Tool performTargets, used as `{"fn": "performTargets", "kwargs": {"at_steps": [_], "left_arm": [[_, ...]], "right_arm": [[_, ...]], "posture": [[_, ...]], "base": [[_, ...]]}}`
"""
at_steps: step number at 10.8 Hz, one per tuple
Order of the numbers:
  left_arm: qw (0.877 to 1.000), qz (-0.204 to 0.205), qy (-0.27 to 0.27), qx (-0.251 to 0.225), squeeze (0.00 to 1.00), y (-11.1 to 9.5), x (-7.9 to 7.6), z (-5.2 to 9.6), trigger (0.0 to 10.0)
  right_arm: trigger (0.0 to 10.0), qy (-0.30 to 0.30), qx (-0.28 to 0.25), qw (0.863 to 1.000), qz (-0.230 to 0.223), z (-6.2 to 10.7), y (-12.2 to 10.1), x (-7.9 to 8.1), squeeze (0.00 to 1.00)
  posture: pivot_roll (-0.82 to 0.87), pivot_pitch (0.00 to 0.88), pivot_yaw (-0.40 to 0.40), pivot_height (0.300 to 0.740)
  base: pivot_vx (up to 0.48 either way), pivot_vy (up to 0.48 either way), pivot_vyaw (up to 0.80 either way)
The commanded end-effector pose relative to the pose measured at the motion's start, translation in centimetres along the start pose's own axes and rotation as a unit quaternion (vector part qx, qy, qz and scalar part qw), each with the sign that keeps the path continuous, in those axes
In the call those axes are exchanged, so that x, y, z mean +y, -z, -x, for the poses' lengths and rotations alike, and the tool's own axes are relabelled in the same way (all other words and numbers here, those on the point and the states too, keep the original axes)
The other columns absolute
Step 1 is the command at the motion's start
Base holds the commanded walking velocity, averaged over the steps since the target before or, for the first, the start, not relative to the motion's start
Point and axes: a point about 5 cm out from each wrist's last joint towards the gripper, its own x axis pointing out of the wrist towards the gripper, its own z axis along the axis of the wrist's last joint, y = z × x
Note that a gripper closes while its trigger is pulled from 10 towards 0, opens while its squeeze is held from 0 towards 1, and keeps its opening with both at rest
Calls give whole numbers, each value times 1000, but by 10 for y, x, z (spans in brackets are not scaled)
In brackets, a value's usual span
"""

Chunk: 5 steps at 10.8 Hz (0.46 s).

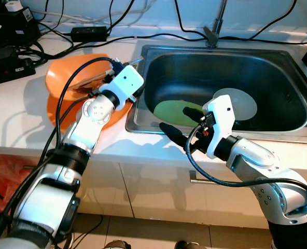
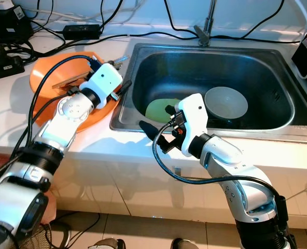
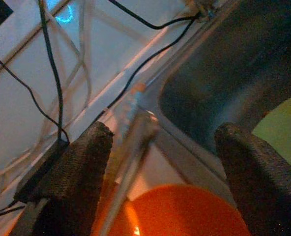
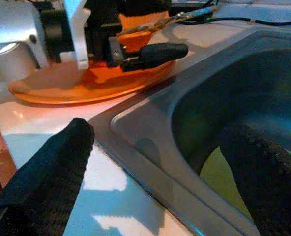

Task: Kitchen organization

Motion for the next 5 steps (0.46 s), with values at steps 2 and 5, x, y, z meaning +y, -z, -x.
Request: {"fn": "performTargets", "kwargs": {"at_steps": [2,5], "left_arm": [[1000,-17,-19,10,475,0,6,-5,10000],[1000,-3,-17,11,0,2,7,-8,3373]], "right_arm": [[10000,-10,6,1000,4,3,1,3,0],[10000,-8,5,1000,6,3,-1,3,0]], "posture": [[46,120,35,740],[46,117,36,740]], "base": [[0,0,0],[0,0,0]]}}
